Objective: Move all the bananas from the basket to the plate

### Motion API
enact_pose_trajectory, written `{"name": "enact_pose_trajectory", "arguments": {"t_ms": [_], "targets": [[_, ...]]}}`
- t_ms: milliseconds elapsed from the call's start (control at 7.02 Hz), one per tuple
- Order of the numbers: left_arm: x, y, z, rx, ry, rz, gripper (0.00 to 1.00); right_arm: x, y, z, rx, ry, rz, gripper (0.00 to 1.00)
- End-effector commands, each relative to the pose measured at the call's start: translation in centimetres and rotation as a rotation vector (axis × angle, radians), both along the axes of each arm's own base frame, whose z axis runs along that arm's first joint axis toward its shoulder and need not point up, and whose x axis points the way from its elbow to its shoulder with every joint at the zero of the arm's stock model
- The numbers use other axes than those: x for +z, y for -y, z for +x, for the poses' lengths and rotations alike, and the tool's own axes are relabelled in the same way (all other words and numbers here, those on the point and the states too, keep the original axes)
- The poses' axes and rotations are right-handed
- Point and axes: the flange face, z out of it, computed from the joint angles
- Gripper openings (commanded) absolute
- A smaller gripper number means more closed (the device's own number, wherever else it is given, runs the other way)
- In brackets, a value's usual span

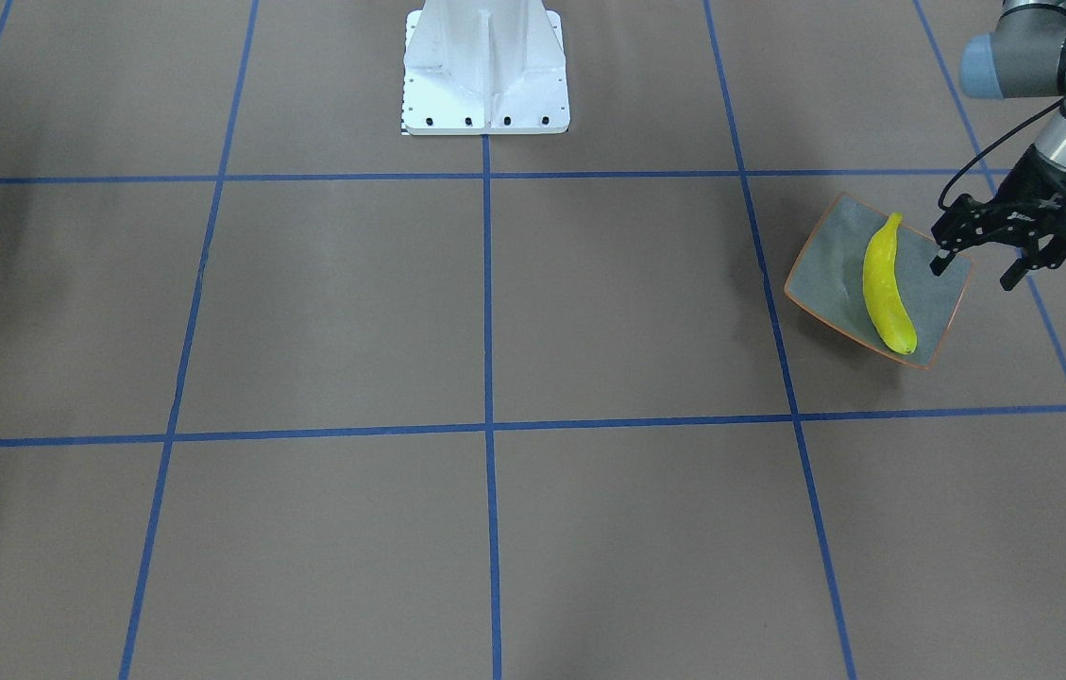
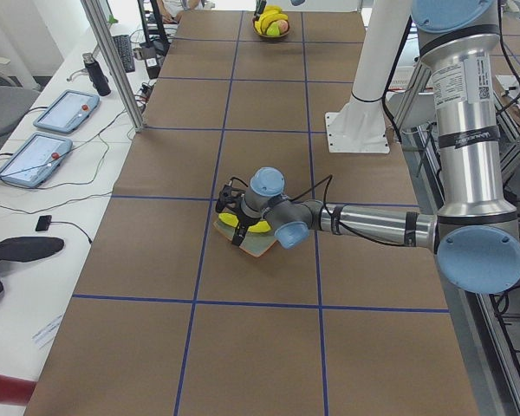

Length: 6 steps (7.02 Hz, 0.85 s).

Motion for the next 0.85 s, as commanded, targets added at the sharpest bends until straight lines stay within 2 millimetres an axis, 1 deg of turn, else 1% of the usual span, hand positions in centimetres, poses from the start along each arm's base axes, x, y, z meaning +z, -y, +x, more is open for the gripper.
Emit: {"name": "enact_pose_trajectory", "arguments": {"t_ms": [0,285,427,569,712], "targets": [[1.2,-0.5,-2.2,0.006,0.019,0.011,0.99,8.9,-1.3,6.3,-0.072,-0.072,0.019,1.0],[1.5,-0.6,-2.2,0.006,0.022,0.007,0.99,13.8,-1.0,12.0,-0.117,-0.125,0.038,1.0],[1.6,-0.5,-2.2,0.004,0.023,0.003,0.99,15.5,-0.3,14.4,-0.168,-0.173,0.073,1.0],[1.7,-0.6,-2.2,0.003,0.023,0.0,0.99,18.1,0.3,15.6,-0.24,-0.208,0.097,1.0],[1.8,-0.6,-2.2,0.001,0.022,-0.005,0.99,21.5,0.1,16.4,-0.291,-0.223,0.101,1.0]]}}
